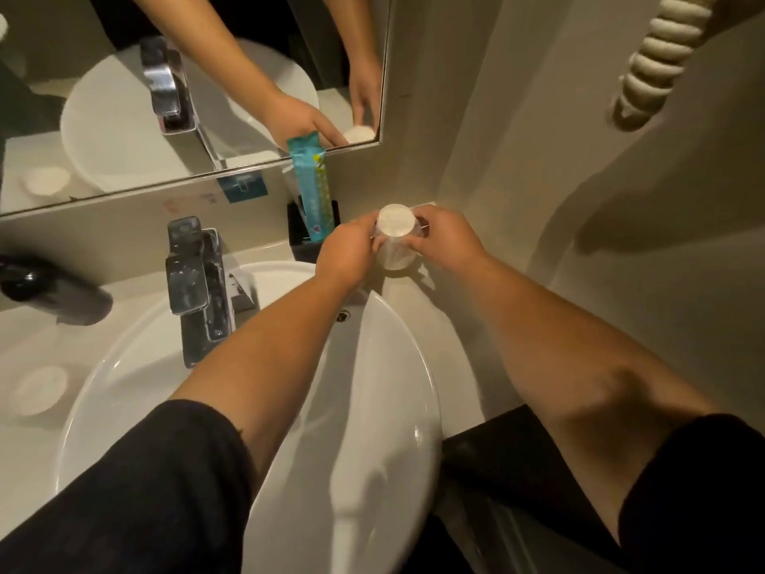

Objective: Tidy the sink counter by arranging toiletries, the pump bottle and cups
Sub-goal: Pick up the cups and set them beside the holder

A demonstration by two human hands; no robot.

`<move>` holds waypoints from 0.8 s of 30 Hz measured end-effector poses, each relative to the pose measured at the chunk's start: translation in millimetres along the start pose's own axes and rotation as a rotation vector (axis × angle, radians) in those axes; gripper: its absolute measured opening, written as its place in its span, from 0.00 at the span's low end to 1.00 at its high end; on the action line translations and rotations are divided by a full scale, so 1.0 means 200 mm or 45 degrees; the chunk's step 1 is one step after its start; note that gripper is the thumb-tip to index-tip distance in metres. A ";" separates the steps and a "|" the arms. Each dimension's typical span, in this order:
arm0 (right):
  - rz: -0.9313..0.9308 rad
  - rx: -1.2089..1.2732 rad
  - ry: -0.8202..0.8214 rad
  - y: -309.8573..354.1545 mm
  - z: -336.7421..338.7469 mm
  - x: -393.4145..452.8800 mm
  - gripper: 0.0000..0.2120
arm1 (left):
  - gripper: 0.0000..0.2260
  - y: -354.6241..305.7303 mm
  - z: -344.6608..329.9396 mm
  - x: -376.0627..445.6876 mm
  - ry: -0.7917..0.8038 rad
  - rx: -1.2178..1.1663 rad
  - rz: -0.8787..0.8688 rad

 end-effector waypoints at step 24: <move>-0.082 -0.025 0.126 -0.07 -0.07 0.05 0.30 | 0.10 -0.02 -0.07 0.03 -0.014 0.101 0.287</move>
Point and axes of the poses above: each hand's wrist, its own x-axis towards the middle knuckle, its own z-axis out of the back of the hand, y = z × x, the point moved 7 cm from there along x, towards the middle knuckle, and after that the axes turned 10 degrees about z, right-handed, at the moved point
